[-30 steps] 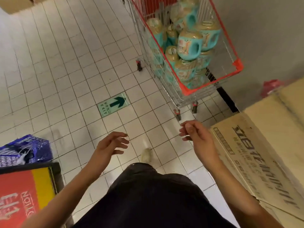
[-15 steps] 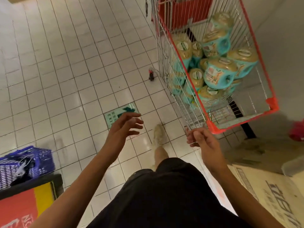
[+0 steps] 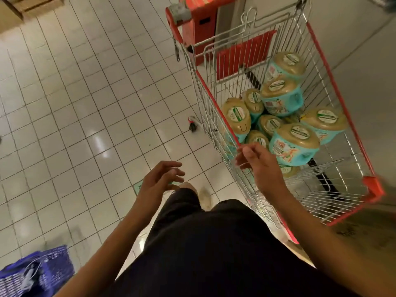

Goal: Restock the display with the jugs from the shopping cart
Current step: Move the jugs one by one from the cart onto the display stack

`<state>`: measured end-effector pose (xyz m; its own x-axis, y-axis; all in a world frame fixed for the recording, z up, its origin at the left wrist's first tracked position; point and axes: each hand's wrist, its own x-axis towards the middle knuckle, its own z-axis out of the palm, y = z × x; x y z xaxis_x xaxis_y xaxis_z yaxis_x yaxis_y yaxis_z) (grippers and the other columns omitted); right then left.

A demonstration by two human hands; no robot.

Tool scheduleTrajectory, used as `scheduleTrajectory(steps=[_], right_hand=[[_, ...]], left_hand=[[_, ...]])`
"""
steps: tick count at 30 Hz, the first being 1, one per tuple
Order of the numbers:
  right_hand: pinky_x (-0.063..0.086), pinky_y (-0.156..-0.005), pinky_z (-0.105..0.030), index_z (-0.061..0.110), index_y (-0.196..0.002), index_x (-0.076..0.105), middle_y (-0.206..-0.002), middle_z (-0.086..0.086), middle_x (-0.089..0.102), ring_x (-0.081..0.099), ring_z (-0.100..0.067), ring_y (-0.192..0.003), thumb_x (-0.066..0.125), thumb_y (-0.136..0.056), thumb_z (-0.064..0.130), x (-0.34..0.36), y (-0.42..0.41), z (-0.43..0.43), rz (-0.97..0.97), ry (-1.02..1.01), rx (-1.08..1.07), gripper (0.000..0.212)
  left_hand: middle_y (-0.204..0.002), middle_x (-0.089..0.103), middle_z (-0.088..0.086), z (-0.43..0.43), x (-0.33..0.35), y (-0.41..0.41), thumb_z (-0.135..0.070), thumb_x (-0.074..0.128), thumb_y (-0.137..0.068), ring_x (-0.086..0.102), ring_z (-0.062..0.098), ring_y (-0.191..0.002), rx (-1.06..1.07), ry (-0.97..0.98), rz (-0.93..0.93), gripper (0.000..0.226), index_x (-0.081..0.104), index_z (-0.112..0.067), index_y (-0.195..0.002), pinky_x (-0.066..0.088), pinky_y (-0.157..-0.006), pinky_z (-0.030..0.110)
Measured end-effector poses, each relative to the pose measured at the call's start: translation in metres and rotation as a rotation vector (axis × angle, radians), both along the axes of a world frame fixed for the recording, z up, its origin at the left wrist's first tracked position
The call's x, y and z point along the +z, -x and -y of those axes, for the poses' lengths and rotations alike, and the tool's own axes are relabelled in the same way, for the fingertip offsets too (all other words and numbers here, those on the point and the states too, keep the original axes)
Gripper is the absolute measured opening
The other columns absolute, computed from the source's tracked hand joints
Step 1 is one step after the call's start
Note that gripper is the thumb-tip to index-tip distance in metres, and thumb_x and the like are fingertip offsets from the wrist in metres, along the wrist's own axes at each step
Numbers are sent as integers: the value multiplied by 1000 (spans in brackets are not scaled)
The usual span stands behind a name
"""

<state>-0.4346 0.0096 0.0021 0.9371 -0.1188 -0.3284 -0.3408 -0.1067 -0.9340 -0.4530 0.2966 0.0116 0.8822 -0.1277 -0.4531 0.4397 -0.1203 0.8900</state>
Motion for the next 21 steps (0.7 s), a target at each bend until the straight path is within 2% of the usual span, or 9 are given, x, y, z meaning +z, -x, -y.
scheduleTrajectory(steps=[3,7,10,12,14,16,17,19,21], right_hand=[[59,-79,-34,15,-104,69,-89,-4,74,70,-22,-84,51,-110,21,-4,-52,3,17,-24,-59,20],[58,-80,-36,15,-102,70,-91,-9,75,69,-23,-84,54,-109,24,-19,-110,2,-35,-48,-178,20],[58,-80,-40,15,-100,69,-92,-12,75,71,-27,-85,54,-103,39,-34,-145,2,-81,-26,-283,29],[58,-76,-37,12,-101,71,-91,-16,74,72,-28,-85,52,-101,43,-46,-162,3,-128,-26,-370,36],[57,-72,-30,12,-99,72,-85,-12,74,71,-22,-81,51,-100,47,-58,-173,2,-197,-47,-489,41],[56,-68,-24,19,-94,72,-77,0,73,70,-11,-76,52,-96,50,-74,-178,2,-262,-69,-606,37],[56,-69,-27,24,-92,72,-77,2,72,70,-11,-76,54,-96,47,-82,-178,2,-285,-66,-649,30],[58,-78,-40,30,-90,70,-87,-5,75,71,-19,-83,59,-100,30,-97,-173,5,-335,-17,-701,15],[57,-86,-47,33,-91,68,-100,-13,74,71,-32,-92,63,-100,11,-112,-164,9,-398,29,-744,25]], left_hand=[[-111,75,5,3,-9,-58,-34,53,-99,73,24,-104,-60,-2,-26,26,69,-26,-118,61,-83,29],[-110,75,6,15,-16,-150,-33,55,-97,73,25,-102,-172,12,-44,27,70,-23,-118,61,-83,33],[-108,75,7,35,-18,-223,-32,57,-95,72,27,-101,-307,32,-80,27,71,-23,-117,62,-85,35],[-106,75,5,52,-19,-269,-34,57,-93,72,27,-100,-442,4,-99,27,71,-24,-115,60,-85,36],[-103,76,3,73,-24,-311,-33,56,-92,72,25,-98,-573,-31,-120,30,70,-20,-116,59,-82,32],[-100,76,5,97,-34,-349,-30,55,-92,72,20,-94,-692,-55,-129,29,69,-17,-113,58,-78,28],[-99,76,6,111,-42,-366,-28,56,-93,72,17,-92,-752,-76,-116,25,70,-18,-111,58,-77,27],[-96,76,4,140,-64,-394,-21,58,-99,72,13,-89,-857,-138,-89,14,71,-20,-104,59,-77,29],[-94,74,2,171,-90,-414,-22,59,-98,72,15,-88,-924,-213,-86,12,71,-22,-99,59,-75,36]])
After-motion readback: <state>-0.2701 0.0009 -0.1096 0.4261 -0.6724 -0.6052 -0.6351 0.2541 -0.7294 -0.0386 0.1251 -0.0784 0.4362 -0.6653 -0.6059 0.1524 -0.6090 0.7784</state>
